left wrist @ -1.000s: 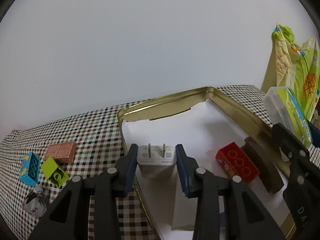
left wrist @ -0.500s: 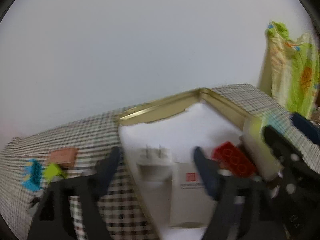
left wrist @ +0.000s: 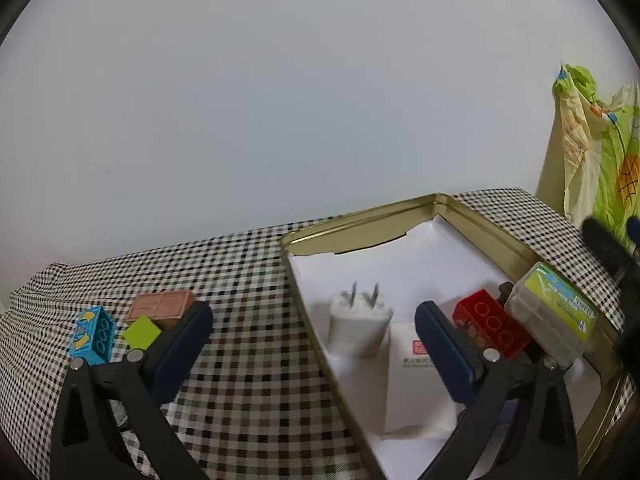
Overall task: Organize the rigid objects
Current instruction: 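Lower the charger and floss box into the tin and open both grippers, then withdraw both tools from the tin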
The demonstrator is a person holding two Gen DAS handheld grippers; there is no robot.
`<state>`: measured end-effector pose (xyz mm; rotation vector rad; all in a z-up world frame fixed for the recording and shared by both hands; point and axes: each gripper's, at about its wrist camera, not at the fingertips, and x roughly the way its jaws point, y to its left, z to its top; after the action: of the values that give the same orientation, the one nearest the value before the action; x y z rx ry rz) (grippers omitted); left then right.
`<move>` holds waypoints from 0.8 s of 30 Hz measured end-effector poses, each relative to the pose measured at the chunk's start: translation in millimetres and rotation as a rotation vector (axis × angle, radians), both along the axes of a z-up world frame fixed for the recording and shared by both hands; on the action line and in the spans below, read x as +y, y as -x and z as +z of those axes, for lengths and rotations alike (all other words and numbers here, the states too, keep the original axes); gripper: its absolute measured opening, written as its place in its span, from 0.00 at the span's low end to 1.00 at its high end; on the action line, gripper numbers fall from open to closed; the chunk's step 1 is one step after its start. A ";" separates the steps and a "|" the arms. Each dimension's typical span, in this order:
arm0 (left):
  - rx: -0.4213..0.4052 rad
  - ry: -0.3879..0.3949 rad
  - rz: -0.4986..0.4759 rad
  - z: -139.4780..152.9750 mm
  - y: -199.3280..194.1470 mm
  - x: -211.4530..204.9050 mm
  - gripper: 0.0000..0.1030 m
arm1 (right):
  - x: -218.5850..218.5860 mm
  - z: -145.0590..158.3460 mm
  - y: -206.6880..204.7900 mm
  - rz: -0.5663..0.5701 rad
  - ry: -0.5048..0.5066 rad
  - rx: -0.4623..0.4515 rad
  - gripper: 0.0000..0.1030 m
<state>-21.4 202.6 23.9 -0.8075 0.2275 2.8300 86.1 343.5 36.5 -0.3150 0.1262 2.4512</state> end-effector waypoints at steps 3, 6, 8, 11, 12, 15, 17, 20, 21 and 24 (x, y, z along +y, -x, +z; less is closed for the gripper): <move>0.011 -0.004 0.014 -0.4 -2.7 -10.0 0.99 | 2.1 5.8 -14.7 -0.030 -0.019 0.117 0.80; 0.025 -0.007 0.037 -0.8 -3.4 -20.9 0.99 | -1.5 10.4 -24.5 -0.061 -0.059 0.198 0.81; 0.044 -0.005 0.052 -0.7 -4.5 -28.1 0.99 | -4.8 11.9 -24.7 -0.086 -0.082 0.208 0.85; 0.086 0.011 0.073 -0.5 -9.1 -36.9 0.99 | -7.6 14.0 -22.3 -0.106 -0.116 0.209 0.86; 0.089 0.014 0.077 -0.4 -10.2 -40.2 0.99 | -9.7 14.2 -21.5 -0.111 -0.124 0.208 0.86; 0.085 -0.011 0.079 0.9 -13.3 -49.1 0.99 | -10.2 14.7 -19.2 -0.140 -0.140 0.208 0.86; 0.088 -0.017 0.081 1.7 -15.4 -52.7 0.99 | -7.7 14.5 -18.5 -0.155 -0.137 0.209 0.87; 0.092 -0.016 0.075 2.4 -20.0 -56.2 0.99 | -13.1 12.9 -20.7 -0.188 -0.136 0.214 0.89; 0.096 -0.017 0.071 2.8 -22.3 -57.4 0.99 | -14.5 12.7 -21.0 -0.199 -0.141 0.218 0.89; 0.100 -0.017 0.059 2.3 -24.9 -58.9 0.99 | -19.7 12.7 -22.3 -0.221 -0.162 0.223 0.95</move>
<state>3.5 143.8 26.2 -0.6808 0.1962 2.9266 108.4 323.7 49.2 0.0429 0.0545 2.2527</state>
